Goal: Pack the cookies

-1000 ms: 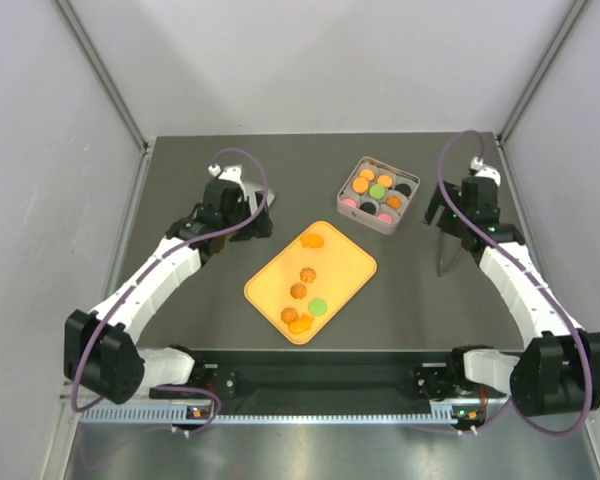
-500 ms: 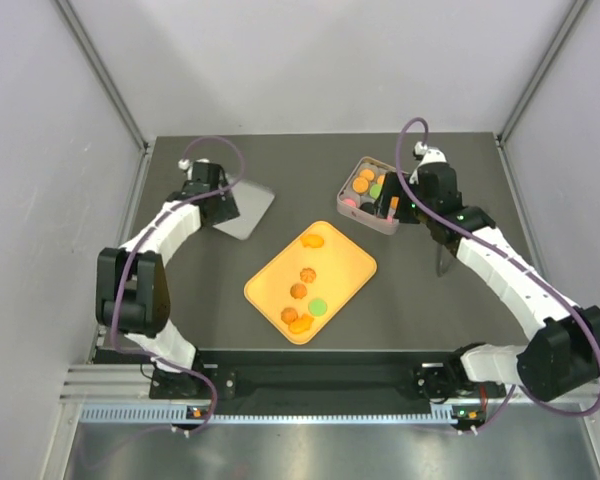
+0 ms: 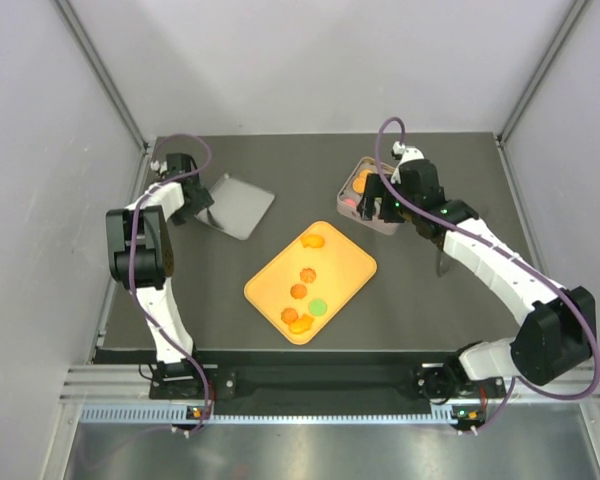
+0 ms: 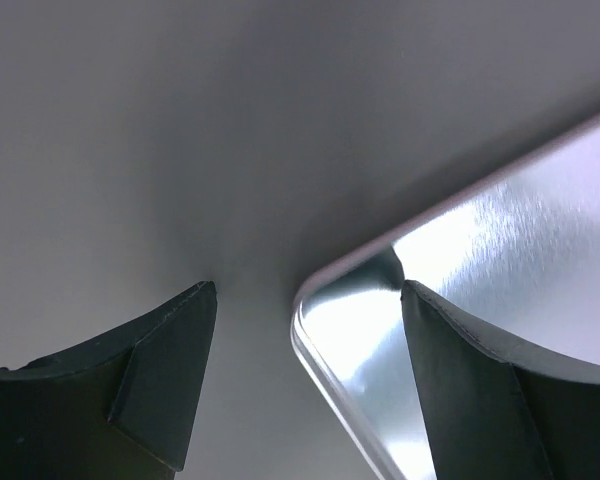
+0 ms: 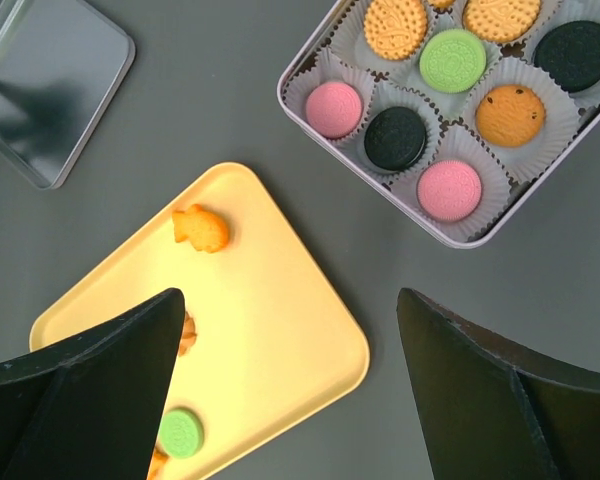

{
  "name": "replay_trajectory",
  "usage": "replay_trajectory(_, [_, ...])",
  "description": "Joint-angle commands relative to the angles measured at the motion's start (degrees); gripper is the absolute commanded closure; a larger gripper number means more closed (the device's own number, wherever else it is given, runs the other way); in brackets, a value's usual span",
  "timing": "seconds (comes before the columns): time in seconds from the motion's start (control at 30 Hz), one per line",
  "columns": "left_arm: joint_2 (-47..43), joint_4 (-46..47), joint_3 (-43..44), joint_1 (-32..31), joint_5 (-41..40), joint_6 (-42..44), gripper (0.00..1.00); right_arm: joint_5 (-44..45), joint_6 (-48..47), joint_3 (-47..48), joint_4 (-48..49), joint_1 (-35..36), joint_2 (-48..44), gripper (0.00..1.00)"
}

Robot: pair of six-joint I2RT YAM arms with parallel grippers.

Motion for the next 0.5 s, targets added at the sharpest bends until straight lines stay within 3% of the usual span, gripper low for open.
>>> replay_trajectory(0.0, [2.07, 2.36, 4.43, 1.44, 2.29, 0.08, 0.21, -0.51, -1.28, 2.07, 2.55, 0.94, 0.66, 0.14])
replay_trajectory(0.13, [3.48, 2.44, 4.53, 1.53, 4.23, 0.08, 0.26, -0.24, -1.54, 1.72, 2.82, 1.03, 0.84, 0.14])
replay_trajectory(0.23, [3.22, 4.02, 3.04, 1.71, 6.68, -0.27, 0.34, -0.5, -1.63, 2.15, 2.73, 1.03, 1.36, 0.13])
replay_trajectory(0.27, [3.39, 4.11, 2.95, 1.62, 7.22, -0.35, 0.41, -0.59, -1.72, 2.24, 2.73, 1.03, 1.63, 0.14])
replay_trajectory(0.47, [6.02, 2.37, 6.72, 1.88, 9.94, 1.58, 0.51, -0.51, -1.63, 1.98, 2.73, 1.12, 1.81, 0.14])
